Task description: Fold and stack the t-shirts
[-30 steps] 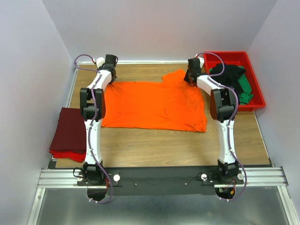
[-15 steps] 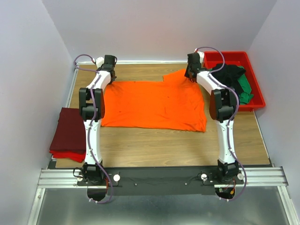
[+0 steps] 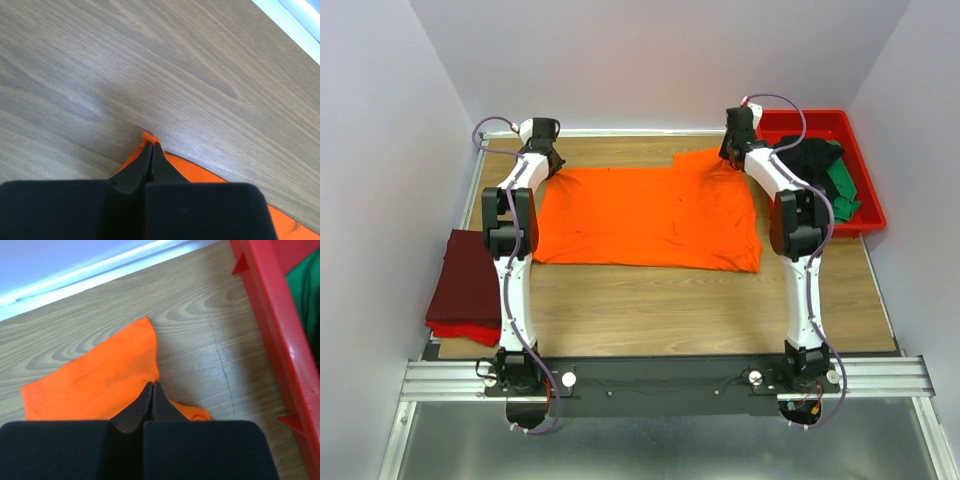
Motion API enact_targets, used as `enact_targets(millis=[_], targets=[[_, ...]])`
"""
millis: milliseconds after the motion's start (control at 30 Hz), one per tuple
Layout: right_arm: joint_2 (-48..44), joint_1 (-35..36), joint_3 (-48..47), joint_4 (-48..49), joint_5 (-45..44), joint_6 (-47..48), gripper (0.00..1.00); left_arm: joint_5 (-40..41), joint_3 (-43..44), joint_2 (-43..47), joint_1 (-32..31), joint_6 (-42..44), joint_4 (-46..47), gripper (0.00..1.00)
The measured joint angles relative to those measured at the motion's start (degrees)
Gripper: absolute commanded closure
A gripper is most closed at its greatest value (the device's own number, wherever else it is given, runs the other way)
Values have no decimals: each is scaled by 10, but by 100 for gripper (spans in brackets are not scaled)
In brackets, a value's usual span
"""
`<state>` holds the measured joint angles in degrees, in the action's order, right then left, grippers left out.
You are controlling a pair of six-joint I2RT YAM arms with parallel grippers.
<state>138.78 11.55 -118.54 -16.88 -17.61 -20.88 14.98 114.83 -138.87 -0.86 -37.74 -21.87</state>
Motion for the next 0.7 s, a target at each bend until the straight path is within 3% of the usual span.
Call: enact_targets(millis=[233,700], targets=[[-47,-2,16,-2,5,0,100,-27,-16,19,1,0,26,100],[-203,-2,224,11,25,-24,100,-57,-159,133,16,-8,71,100]])
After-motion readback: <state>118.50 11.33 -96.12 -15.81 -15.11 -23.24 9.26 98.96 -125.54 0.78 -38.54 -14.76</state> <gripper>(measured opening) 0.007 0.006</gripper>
